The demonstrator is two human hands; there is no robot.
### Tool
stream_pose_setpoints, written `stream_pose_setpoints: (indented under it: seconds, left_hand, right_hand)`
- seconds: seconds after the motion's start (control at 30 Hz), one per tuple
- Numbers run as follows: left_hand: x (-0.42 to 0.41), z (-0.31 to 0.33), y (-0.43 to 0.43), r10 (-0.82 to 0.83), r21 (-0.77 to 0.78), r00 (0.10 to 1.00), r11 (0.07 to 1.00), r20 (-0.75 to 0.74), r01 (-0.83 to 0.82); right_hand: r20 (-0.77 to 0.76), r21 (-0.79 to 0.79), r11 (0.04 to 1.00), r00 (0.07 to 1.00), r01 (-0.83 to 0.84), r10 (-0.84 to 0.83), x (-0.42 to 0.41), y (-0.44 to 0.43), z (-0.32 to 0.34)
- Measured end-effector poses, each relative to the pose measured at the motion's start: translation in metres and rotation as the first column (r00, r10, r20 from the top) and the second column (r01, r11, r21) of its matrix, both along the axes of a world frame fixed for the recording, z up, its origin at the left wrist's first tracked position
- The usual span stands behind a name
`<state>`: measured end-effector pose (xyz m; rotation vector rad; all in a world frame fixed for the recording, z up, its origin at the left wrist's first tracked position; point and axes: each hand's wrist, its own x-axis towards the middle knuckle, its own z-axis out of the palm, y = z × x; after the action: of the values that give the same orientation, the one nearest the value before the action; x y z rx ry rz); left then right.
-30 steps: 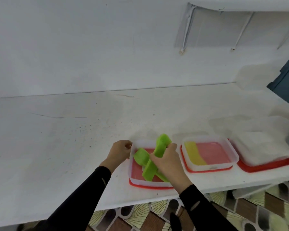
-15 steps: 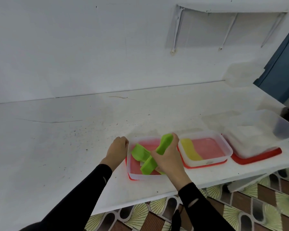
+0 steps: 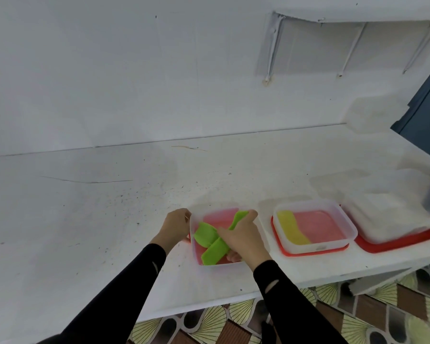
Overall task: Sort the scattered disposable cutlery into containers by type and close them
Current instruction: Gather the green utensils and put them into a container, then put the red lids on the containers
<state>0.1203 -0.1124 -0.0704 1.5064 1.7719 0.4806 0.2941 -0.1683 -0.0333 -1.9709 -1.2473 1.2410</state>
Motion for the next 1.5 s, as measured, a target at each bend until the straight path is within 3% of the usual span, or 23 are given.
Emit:
stream_pose_setpoints:
  seconds: [0.13, 0.23, 0.5, 0.7, 0.9, 1.03, 1.13, 1.23, 1.33, 1.4, 1.5]
  left_hand:
    - [-0.001, 0.0, 0.001, 0.005, -0.011, 1.0, 1.0, 0.029, -0.005]
    - [-0.001, -0.002, 0.001, -0.001, 0.0, 1.0, 1.0, 0.023, 0.001]
    - [-0.01, -0.007, 0.003, -0.079, 0.057, 0.997, 0.995, -0.023, 0.08]
    - [-0.01, -0.009, 0.008, -0.07, 0.104, 0.998, 0.992, 0.001, 0.07]
    - [-0.014, -0.001, 0.019, 0.016, 0.045, 0.991, 0.999, 0.131, -0.022]
    - [-0.026, 0.01, 0.037, 0.106, 0.234, 0.983, 0.962, 0.148, -0.139]
    - [-0.04, 0.02, 0.045, 0.089, 0.484, 0.996, 0.871, 0.014, -0.085]
    - [-0.038, 0.029, 0.026, -0.035, 0.712, 0.997, 0.699, -0.061, 0.068]
    - [-0.025, 0.024, -0.007, -0.145, 0.805, 0.987, 0.577, -0.064, 0.137]
    - [-0.02, 0.013, -0.031, -0.208, 0.82, 0.977, 0.549, -0.052, 0.161]
    - [-0.023, -0.008, -0.068, -0.317, 0.78, 0.947, 0.58, -0.05, 0.235]
  right_hand:
    - [0.281, -0.03, 0.994, 0.953, -0.106, 0.11, -0.001, 0.006, -0.004]
    - [0.383, -0.062, 0.986, 0.909, -0.155, 0.167, 0.0, 0.007, -0.008]
    - [0.496, 0.012, 0.975, 0.848, -0.222, 0.187, 0.012, 0.001, 0.006]
    - [0.528, 0.284, 0.938, 0.849, -0.199, 0.02, 0.046, 0.0, 0.009]
    - [0.483, 0.086, 0.974, 0.864, -0.21, 0.143, 0.058, 0.006, -0.001]
    - [0.453, 0.157, 0.967, 0.885, -0.198, 0.108, 0.062, 0.009, -0.001]
    - [0.455, 0.186, 0.96, 0.884, -0.209, 0.104, 0.061, 0.013, -0.006]
    - [0.381, 0.237, 0.96, 0.923, -0.146, 0.047, 0.057, 0.023, -0.015]
    - [0.235, 0.27, 0.962, 0.971, -0.03, -0.036, 0.053, 0.03, -0.019]
    - [0.017, 0.263, 0.958, 0.992, 0.113, -0.121, 0.054, 0.033, -0.018]
    - [-0.35, 0.14, 0.963, 0.922, 0.229, -0.168, 0.055, 0.031, -0.022]
